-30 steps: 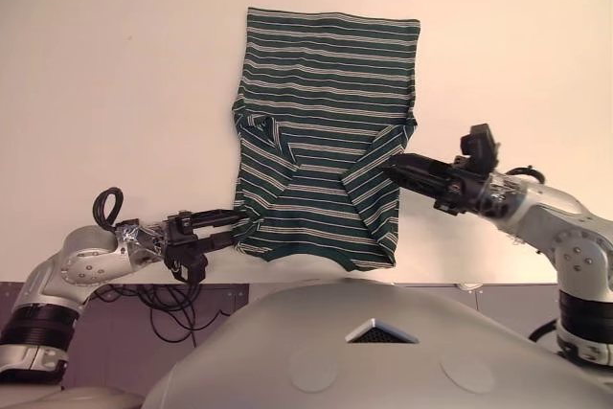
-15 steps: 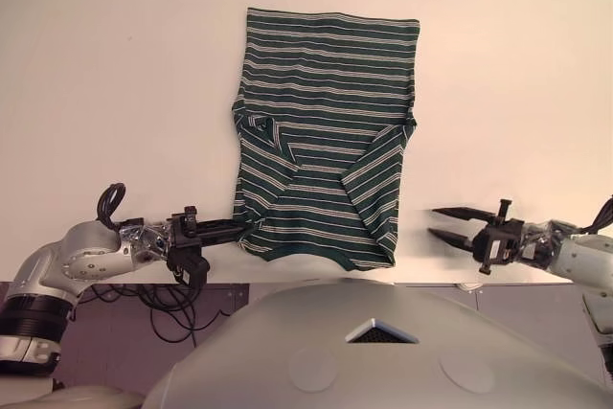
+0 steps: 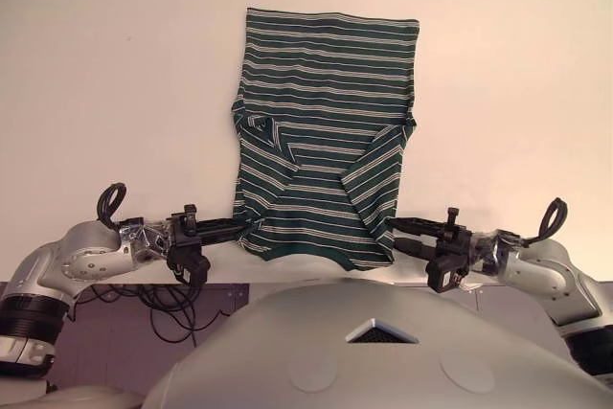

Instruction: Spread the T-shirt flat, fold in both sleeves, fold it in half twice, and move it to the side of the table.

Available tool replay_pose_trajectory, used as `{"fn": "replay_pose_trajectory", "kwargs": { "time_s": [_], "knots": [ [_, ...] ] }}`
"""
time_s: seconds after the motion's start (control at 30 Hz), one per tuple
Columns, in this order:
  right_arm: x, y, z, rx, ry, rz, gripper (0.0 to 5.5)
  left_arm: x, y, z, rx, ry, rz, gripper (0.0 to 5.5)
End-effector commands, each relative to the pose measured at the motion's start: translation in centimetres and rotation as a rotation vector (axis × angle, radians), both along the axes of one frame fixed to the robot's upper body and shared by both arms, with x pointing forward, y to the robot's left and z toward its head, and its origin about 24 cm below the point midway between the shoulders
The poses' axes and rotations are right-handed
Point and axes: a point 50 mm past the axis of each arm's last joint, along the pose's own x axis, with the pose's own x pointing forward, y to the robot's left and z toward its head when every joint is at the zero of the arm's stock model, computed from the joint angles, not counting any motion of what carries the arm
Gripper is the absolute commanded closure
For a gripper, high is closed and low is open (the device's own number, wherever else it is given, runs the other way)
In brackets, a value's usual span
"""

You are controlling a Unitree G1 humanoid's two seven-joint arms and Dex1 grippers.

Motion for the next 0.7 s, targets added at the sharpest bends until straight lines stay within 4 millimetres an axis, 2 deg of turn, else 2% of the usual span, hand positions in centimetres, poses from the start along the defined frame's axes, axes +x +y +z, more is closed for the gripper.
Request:
{"fn": "replay_pose_trajectory", "kwargs": {
  "time_s": [0.03,0.23,0.37,0.43,0.47,0.57,0.7],
  "knots": [
    [-1.1,-0.3,-1.8,-0.107,0.113,0.021,4.48,-1.3,0.2,-2.0,0.093,0.109,0.014,5.5],
    [-1.6,0.1,-0.9,0.029,0.315,-0.056,5.47,-1.2,0.1,-2.1,0.093,0.113,0.013,5.5],
    [-1.4,-0.1,0.0,0.104,0.456,-0.106,5.47,-1.3,0.0,-1.9,0.078,0.156,0.035,5.5],
    [-1.5,-0.6,1.1,0.153,0.611,-0.131,5.47,-2.2,-0.4,-0.8,0.013,0.376,0.127,5.5],
    [-1.5,-0.9,1.9,0.177,0.693,-0.136,5.47,-3.0,-0.7,0.3,-0.024,0.55,0.158,5.5],
    [-1.3,-1.9,3.9,0.228,0.869,-0.121,5.47,-3.8,-1.9,4.2,-0.14,0.938,0.117,5.5],
    [-0.7,-2.8,5.9,0.302,0.939,-0.108,5.47,-2.8,-3.1,7.7,-0.287,1.088,0.023,5.5]
  ]
}}
